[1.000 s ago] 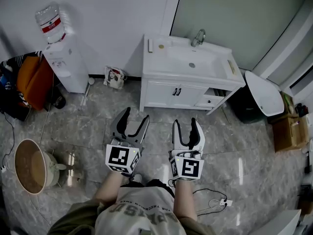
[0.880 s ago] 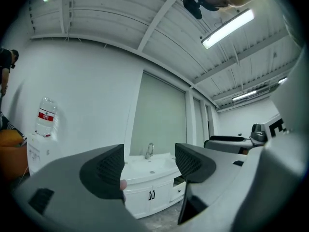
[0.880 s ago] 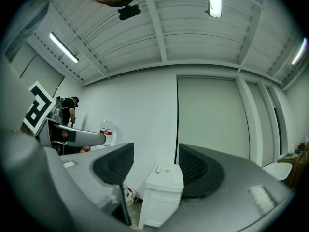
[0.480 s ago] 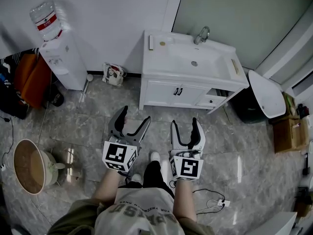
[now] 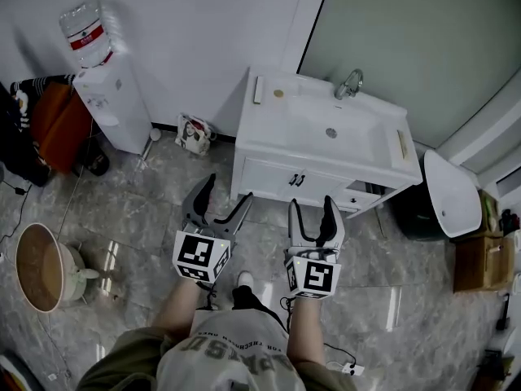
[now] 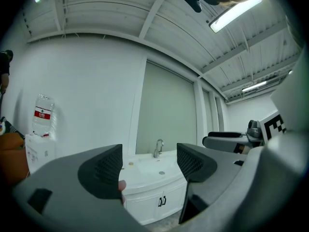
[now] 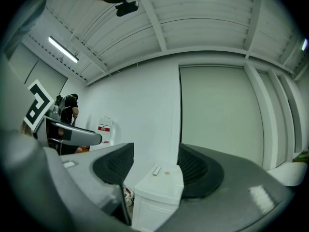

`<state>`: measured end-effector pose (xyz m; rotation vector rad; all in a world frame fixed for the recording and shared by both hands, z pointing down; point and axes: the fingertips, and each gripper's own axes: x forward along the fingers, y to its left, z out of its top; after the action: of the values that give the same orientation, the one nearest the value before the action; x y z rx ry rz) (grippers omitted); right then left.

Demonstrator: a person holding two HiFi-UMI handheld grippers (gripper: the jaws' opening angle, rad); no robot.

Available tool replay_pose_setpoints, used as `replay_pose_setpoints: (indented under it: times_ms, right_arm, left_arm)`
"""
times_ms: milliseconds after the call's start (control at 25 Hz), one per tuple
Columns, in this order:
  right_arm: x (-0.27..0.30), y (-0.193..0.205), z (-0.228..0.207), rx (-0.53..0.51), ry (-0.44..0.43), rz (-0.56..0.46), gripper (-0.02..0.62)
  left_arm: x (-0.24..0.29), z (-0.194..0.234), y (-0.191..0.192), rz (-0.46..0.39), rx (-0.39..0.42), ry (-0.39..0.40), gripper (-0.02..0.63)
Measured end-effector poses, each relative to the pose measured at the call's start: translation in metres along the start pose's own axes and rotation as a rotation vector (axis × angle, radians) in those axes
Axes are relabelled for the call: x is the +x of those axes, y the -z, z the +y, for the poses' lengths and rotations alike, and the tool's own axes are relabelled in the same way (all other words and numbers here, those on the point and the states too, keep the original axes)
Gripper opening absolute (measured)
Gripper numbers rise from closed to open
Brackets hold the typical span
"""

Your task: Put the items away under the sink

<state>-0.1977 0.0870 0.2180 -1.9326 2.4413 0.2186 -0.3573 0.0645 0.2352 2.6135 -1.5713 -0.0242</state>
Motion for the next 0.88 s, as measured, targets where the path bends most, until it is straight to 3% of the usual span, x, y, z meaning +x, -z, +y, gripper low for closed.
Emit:
replay_pose_setpoints:
  times_ms: [440, 880]
  right_arm:
    - [0.078, 0.023, -0.081, 0.033, -0.075, 0.035, 0.282]
    - [0.145, 0.059, -0.096, 0.067, -0.117, 0.082, 0.282]
  left_arm:
    - [0.097, -0.016, -0.001, 0.024, 0.01, -0.059, 0.336]
    - [0.159, 0.013, 0.017, 0.079, 0.01, -0.085, 0.336]
